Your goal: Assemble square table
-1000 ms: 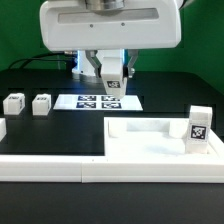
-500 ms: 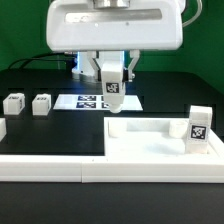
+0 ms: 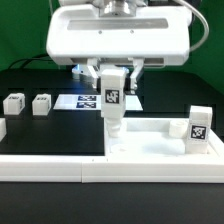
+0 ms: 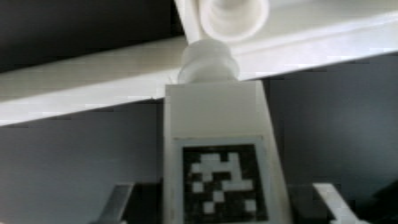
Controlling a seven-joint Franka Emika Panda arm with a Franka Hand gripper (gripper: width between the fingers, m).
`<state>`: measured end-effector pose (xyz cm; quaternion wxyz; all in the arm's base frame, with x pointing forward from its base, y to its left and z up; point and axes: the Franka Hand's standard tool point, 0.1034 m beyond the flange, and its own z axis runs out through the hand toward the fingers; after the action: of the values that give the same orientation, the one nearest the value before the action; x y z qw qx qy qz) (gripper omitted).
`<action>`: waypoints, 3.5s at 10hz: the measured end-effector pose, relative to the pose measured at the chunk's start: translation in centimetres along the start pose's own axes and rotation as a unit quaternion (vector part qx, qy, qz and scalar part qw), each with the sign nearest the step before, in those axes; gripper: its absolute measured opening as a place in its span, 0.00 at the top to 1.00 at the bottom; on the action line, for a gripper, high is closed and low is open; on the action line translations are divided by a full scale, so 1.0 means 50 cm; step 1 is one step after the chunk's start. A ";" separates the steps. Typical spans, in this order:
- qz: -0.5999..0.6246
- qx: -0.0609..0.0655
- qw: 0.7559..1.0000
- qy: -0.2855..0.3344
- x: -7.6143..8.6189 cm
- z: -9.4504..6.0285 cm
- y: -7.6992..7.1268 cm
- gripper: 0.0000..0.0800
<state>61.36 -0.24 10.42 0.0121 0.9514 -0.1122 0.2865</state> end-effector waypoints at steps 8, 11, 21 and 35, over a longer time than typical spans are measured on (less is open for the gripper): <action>-0.010 0.003 1.000 -0.002 -0.020 0.028 -0.036 0.64; -0.016 -0.004 1.000 0.009 -0.020 0.029 -0.014 0.64; -0.024 -0.006 1.000 0.008 -0.045 0.048 -0.019 0.64; -0.013 0.006 0.998 -0.066 -0.008 0.041 0.022 0.19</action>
Offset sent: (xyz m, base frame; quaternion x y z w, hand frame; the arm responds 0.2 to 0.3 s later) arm 0.0101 0.0097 -0.0089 -0.0117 0.0159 0.0149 0.9997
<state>61.90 -1.43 8.45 0.0023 0.9697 -0.0990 0.2232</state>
